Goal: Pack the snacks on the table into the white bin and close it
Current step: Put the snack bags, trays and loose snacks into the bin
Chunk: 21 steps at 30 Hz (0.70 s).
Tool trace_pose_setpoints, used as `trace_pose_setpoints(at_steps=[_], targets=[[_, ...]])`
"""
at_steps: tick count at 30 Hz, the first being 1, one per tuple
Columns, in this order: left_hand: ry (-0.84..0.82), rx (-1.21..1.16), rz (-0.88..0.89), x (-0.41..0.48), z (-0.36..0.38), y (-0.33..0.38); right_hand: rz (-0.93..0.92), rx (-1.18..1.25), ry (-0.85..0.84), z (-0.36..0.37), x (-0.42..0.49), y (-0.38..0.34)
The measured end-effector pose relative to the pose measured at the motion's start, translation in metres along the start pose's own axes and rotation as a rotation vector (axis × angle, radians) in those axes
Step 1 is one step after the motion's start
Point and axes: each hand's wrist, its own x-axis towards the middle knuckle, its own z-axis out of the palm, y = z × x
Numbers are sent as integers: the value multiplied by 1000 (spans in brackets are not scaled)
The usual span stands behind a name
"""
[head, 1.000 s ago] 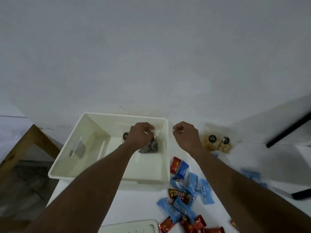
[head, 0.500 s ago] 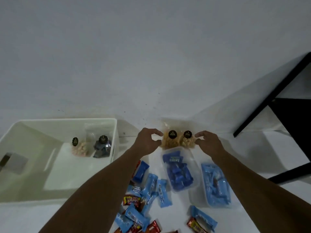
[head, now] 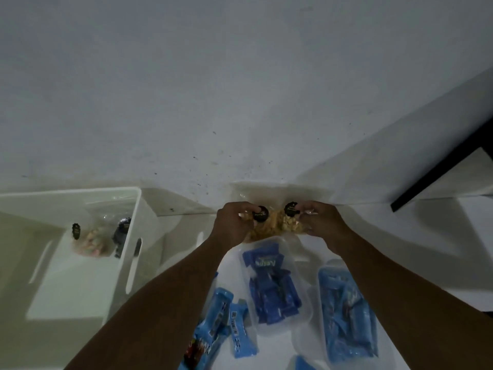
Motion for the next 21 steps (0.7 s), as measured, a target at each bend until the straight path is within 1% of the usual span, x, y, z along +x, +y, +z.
trace_pose_setpoints(at_steps=[5, 10, 15, 21], targets=[[19, 20, 8, -8, -10, 5, -57, 25, 42, 0, -18, -3], [42, 13, 73, -30, -48, 27, -116, 5, 85, -2, -55, -37], [115, -4, 133, -59, -112, 48, -234, 17, 60, 22, -103, -87], [224, -6, 167, -108, -216, 47, -336, -12, 7, 100, -159, -144]])
